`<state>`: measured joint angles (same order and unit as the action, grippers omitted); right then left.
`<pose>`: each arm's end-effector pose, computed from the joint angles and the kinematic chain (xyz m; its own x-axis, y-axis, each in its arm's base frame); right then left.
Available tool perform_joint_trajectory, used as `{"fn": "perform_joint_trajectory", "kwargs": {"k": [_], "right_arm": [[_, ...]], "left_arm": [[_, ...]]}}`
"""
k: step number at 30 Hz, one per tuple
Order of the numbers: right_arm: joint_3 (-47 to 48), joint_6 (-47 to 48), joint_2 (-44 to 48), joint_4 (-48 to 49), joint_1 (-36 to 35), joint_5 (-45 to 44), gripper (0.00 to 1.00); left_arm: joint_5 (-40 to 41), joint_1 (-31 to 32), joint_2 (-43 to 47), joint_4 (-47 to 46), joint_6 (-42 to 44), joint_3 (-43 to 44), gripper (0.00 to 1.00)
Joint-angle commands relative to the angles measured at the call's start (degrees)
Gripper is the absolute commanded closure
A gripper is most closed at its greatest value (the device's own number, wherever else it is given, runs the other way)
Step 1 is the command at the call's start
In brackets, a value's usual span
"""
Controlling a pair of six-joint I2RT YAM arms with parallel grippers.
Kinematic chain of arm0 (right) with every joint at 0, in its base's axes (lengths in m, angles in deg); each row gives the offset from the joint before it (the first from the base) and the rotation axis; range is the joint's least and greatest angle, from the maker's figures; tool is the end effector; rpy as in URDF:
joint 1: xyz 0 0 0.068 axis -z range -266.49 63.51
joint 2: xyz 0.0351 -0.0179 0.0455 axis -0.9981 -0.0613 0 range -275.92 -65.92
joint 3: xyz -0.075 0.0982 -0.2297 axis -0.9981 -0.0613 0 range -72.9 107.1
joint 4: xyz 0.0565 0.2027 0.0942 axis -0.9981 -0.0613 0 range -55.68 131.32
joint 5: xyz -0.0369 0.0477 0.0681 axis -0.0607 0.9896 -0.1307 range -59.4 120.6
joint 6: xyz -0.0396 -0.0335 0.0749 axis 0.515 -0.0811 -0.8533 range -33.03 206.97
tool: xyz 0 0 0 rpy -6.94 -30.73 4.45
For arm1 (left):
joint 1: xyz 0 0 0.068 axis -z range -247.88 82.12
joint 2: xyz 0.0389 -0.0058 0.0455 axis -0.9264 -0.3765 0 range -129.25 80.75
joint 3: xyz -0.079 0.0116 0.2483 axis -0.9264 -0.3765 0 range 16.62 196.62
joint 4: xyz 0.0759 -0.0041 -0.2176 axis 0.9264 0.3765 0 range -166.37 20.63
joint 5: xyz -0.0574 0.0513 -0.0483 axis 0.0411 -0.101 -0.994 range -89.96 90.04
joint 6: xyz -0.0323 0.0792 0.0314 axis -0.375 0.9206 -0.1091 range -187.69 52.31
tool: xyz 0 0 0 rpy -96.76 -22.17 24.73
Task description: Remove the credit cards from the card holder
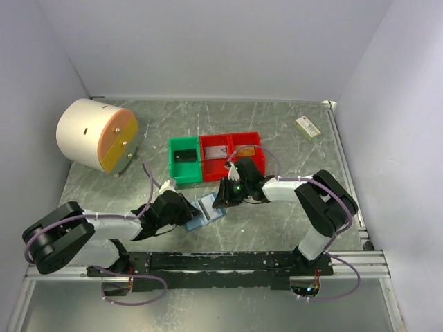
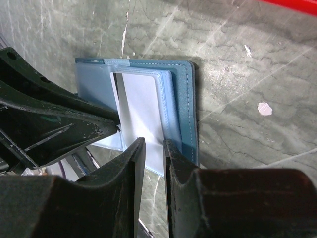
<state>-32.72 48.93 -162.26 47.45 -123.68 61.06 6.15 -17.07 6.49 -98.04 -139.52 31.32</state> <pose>0.2206 0.2193 0.1105 -0.9617 -0.0630 -0.2667 -0.2386 0.6712 0.7018 0.1539 -0.1752 0.1082 -0.8028 -0.5104 -0.3081 -0.1449 0.6683 -0.7296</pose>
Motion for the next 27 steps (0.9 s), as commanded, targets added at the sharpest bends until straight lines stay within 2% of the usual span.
{"fn": "perform_joint_trajectory", "kwargs": {"k": [1, 7, 10, 13, 19, 27], "right_arm": [[-1.3, 0.3, -2.9, -4.0, -0.2, -2.7, 0.77], [-1.6, -0.2, -2.9, -3.8, -0.1, -2.5, 0.77], [-1.6, -0.3, -3.0, -3.7, -0.2, -2.2, 0.77], [-1.8, -0.4, -2.9, -3.7, -0.1, -2.2, 0.77], [-1.6, 0.1, -2.6, -4.7, -0.1, -3.5, 0.77], [-0.8, 0.7, -2.5, -5.9, -0.2, -4.4, 0.76]], "left_arm": [[0.0, 0.3, -2.8, -7.1, 0.4, -1.1, 0.70], [-3.1, 0.3, -10.2, -16.2, -1.0, -1.4, 0.69], [-4.1, 0.3, -12.9, -20.4, -1.8, -2.2, 0.72], [-4.1, 0.3, -13.7, -22.9, -1.9, -2.8, 0.81], [-2.6, 0.3, -9.6, -15.4, -1.0, -1.8, 0.93], [-0.5, 0.3, -3.9, -6.9, 0.5, -1.3, 0.93]]}}
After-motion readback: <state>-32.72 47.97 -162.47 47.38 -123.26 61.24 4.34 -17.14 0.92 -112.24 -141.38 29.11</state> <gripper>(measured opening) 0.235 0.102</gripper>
